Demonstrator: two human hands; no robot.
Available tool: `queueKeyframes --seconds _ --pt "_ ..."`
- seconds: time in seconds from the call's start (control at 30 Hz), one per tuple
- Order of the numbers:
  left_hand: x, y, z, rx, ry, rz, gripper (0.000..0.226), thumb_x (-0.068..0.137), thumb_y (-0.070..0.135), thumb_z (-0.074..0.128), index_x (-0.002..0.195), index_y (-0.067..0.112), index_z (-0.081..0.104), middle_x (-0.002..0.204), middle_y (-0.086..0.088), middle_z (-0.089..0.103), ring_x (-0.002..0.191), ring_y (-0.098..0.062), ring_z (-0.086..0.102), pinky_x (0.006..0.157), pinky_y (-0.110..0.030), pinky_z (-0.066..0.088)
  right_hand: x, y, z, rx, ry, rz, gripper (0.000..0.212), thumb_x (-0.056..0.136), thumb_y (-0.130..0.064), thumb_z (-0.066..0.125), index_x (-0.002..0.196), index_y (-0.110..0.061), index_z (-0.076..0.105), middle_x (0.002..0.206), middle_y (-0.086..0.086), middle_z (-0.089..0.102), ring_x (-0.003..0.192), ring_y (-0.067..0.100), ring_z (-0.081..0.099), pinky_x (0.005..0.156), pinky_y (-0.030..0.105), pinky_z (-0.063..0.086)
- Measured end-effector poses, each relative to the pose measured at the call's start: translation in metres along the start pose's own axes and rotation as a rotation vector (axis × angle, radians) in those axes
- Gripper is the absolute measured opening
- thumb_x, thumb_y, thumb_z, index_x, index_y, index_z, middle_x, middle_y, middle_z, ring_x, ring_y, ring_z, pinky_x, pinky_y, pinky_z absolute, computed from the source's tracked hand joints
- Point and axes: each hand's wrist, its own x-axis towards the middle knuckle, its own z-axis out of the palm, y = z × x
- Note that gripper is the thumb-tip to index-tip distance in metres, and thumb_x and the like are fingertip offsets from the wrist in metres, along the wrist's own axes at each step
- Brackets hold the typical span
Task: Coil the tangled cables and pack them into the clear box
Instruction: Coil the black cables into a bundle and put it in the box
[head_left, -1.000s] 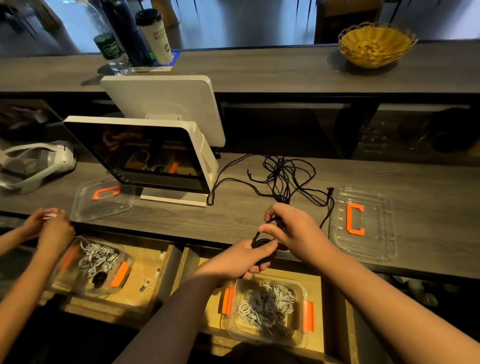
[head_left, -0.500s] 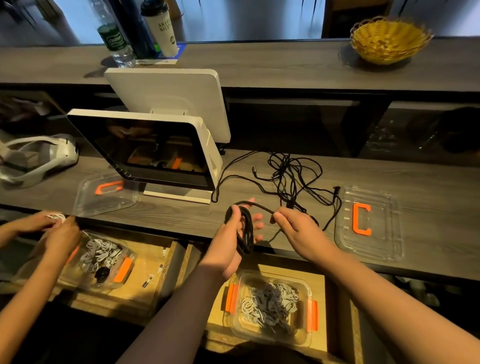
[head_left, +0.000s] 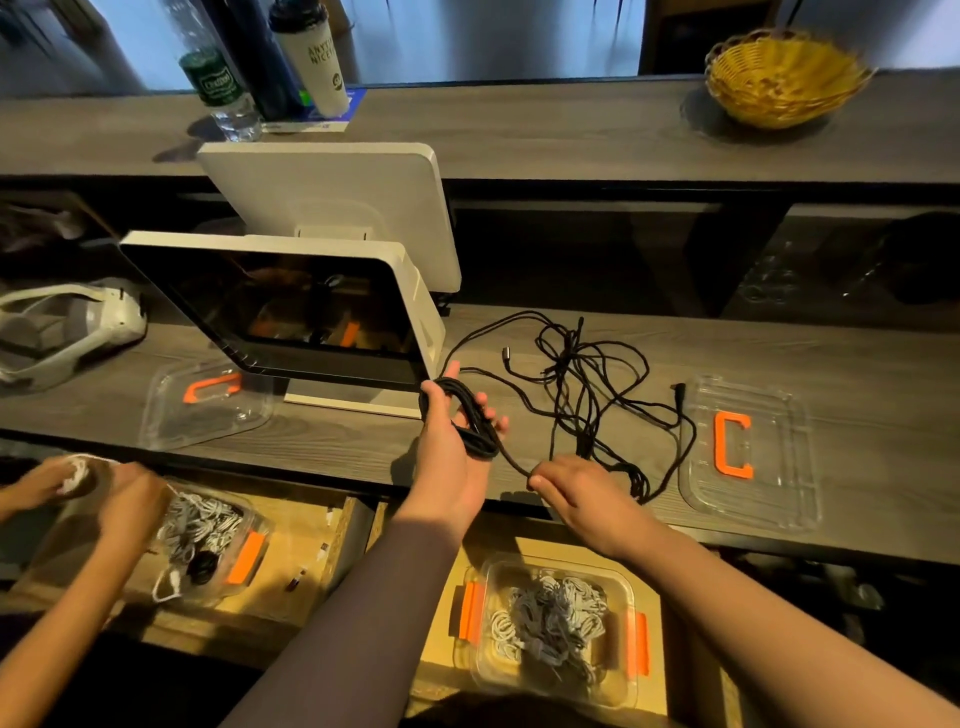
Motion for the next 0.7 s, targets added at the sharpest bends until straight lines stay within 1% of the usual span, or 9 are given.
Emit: queueKeyframes --seconds 0.1,0.23,0.3,0.4,0.47,0.53,0.6,0.63,0.7 --pt "0.01 0.003 0.005 0.148 0.051 0.061 0.043 0.103 0.054 0.037 0.133 0.035 0.06 0.077 0.002 0.049 0.063 -0.008 0.043 0.056 -0.024 0.037 0.002 -0.014 -0.002 -0.014 -0.019 -0.048 0.03 0.106 -0.037 0.038 0.111 -0.021 0.063 0.102 -0.005 0.062 0.099 0.011 0.055 0.091 0.032 0.043" --pt "0.019 0.004 0.0 0.51 0.094 0.173 0.029 0.101 0.057 0.039 0.116 0.052 0.064 0.085 0.001 0.045 0.066 -0.008 0.04 0.055 -0.023 0.037 0.006 -0.037 -0.01 0.068 -0.008 -0.079 0.028 0.104 -0.03 0.045 0.117 -0.017 0.065 0.11 -0.002 0.066 0.102 0.011 0.058 0.092 0.027 0.045" --pt "0.02 0.004 -0.002 0.697 0.061 0.179 0.027 0.101 0.059 0.036 0.112 0.06 0.061 0.091 0.001 0.045 0.071 -0.008 0.042 0.061 -0.024 0.04 0.011 -0.051 -0.016 0.163 0.006 -0.077 0.022 0.1 -0.026 0.051 0.111 -0.017 0.068 0.105 -0.002 0.067 0.096 0.01 0.059 0.087 0.028 0.047" --pt "0.021 0.006 0.001 0.882 -0.004 0.167 0.031 0.102 0.055 0.036 0.12 0.05 0.061 0.096 0.005 0.056 0.078 -0.004 0.05 0.068 -0.019 0.041 0.021 -0.06 -0.027 0.21 0.056 -0.115 0.016 0.097 -0.023 0.056 0.103 -0.017 0.069 0.096 -0.004 0.066 0.088 0.009 0.058 0.082 0.031 0.049" --pt "0.027 0.007 -0.001 1.019 -0.077 0.139 0.038 0.101 0.058 0.036 0.126 0.045 0.062 0.122 -0.004 0.062 0.106 -0.014 0.058 0.088 -0.03 0.047 0.026 -0.058 -0.034 0.166 0.068 -0.153 0.015 0.097 -0.024 0.057 0.107 -0.019 0.067 0.098 -0.01 0.063 0.09 0.005 0.056 0.084 0.026 0.049" --pt "0.03 0.012 -0.003 1.101 -0.177 0.067 0.044 0.101 0.062 0.033 0.127 0.043 0.063 0.132 -0.008 0.062 0.123 -0.023 0.056 0.099 -0.037 0.046 0.031 -0.055 -0.042 0.107 0.093 -0.176 0.019 0.097 -0.031 0.057 0.11 -0.021 0.065 0.098 -0.013 0.059 0.091 0.001 0.053 0.085 0.022 0.048" --pt "0.028 0.019 -0.001 1.129 -0.269 -0.052 0.051 0.099 0.066 0.029 0.118 0.039 0.068 0.115 0.004 0.069 0.114 -0.015 0.06 0.086 -0.027 0.046 0.035 -0.052 -0.051 0.047 0.144 -0.151 0.03 0.091 -0.045 0.054 0.107 -0.022 0.064 0.097 -0.011 0.06 0.091 0.003 0.055 0.083 0.026 0.051" --pt "0.027 0.021 -0.001 1.133 -0.303 -0.126 0.056 0.097 0.071 0.027 0.106 0.036 0.071 0.099 0.007 0.07 0.098 -0.011 0.063 0.076 -0.025 0.044 0.038 -0.049 -0.057 0.022 0.167 -0.118 0.036 0.086 -0.051 0.053 0.104 -0.022 0.063 0.096 -0.011 0.06 0.089 0.004 0.055 0.082 0.027 0.052" --pt "0.025 0.025 -0.002 1.087 -0.389 -0.268 0.068 0.088 0.082 0.027 0.087 0.03 0.07 0.073 0.008 0.059 0.066 -0.008 0.05 0.058 -0.023 0.035 0.046 -0.043 -0.068 0.019 0.196 -0.053 0.041 0.08 -0.056 0.054 0.101 -0.022 0.063 0.094 -0.01 0.06 0.087 0.005 0.056 0.08 0.028 0.052"
